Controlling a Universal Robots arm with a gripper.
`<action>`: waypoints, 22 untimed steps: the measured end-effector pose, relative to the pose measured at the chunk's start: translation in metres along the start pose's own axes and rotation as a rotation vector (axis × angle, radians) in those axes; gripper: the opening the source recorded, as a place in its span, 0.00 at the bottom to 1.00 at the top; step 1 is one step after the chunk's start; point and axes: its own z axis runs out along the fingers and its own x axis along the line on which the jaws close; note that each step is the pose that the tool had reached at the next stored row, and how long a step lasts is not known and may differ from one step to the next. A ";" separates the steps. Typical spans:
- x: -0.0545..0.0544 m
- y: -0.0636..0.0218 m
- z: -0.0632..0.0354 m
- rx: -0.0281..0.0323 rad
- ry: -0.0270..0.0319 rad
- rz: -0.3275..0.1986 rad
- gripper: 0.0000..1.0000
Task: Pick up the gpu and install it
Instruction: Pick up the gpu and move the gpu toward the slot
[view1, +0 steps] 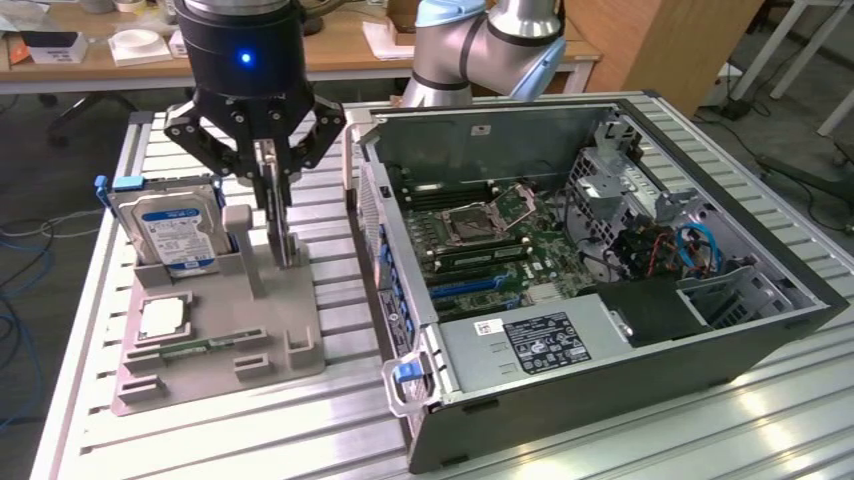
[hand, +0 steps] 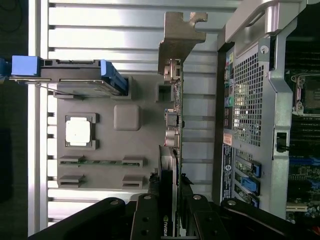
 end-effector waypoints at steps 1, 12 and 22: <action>0.000 0.0000 -0.0007 0.0000 0.0000 0.000 0.26; 0.000 0.0003 -0.0078 -0.0001 0.0000 0.000 0.26; 0.000 0.0006 -0.0154 -0.0001 0.0000 0.000 0.26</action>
